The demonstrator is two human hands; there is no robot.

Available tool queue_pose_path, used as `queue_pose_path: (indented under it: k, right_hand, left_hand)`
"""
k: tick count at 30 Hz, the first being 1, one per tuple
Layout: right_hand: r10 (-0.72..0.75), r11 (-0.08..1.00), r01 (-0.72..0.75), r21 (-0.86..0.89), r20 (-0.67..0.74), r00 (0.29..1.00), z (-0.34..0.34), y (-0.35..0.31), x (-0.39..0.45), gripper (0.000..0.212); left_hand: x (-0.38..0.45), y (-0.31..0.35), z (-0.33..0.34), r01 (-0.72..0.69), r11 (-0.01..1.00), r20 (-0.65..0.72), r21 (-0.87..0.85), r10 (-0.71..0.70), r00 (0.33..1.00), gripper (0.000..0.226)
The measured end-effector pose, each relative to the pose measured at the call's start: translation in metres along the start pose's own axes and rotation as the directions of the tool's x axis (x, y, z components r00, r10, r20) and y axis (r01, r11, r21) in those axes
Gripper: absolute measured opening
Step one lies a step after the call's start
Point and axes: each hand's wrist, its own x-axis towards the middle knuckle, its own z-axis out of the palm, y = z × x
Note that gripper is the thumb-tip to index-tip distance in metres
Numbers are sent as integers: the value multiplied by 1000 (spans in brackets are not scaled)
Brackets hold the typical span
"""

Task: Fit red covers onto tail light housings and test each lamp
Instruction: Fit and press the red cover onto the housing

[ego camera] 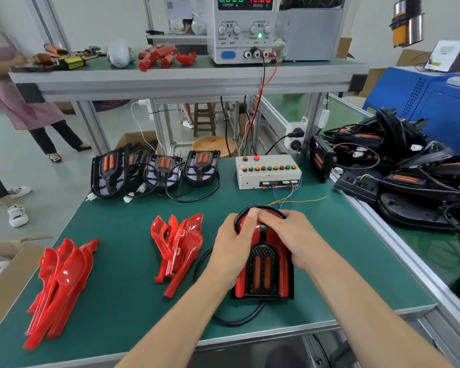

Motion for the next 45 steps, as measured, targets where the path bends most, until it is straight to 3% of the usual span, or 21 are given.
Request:
queue_pose_path:
  k: [5, 10, 12, 15, 18, 21, 26, 30, 35, 39, 45]
  right_hand:
    - [-41, 999, 41, -3, -38, 998, 2, 4, 3, 31]
    - [-91, 996, 91, -10, -52, 994, 0, 11, 6, 36]
    - [-90, 996, 90, -8, 8, 996, -6, 9, 4, 36]
    - [-51, 999, 52, -2, 127, 991, -17, 8, 5, 35]
    - [-90, 995, 95, -39, 119, 989, -19, 10, 7, 29]
    - [-187, 980, 191, -64, 58, 981, -13, 15, 8, 21]
    - [-176, 984, 176, -31, 11, 984, -7, 18, 11, 20]
    - [-100, 995, 100, 2, -30, 995, -7, 17, 13, 30]
    - [37, 988, -20, 151, -111, 993, -22, 9, 16, 39]
    - [64, 989, -51, 139, -93, 994, -21, 11, 15, 40]
    - [66, 989, -50, 141, -108, 992, -17, 12, 14, 39]
  left_hand:
    - [-1, -5, 0, -67, 997, -23, 25, 68, 997, 32]
    - [1, 1, -1, -50, 995, 8, 89, 50, 999, 49]
    - [1, 1, -6, -20, 997, 91, 70, 13, 996, 58]
    - [2, -3, -20, 4, 997, 295, 76, -26, 955, 52]
    - [3, -7, -34, -30, 985, 375, 171, -37, 926, 49]
    - [1, -10, -40, -123, 958, 355, 257, 25, 934, 39]
    - [-1, -8, -40, -141, 959, 341, 247, 50, 939, 37]
    - [-6, -3, -35, -60, 990, 300, 131, 19, 954, 28]
    - [-26, -11, -48, -79, 961, 366, 265, -24, 930, 25]
    - [-38, -19, -54, -15, 974, 387, 225, -75, 919, 20]
    - [-47, -20, -53, -76, 964, 342, 256, -17, 939, 18]
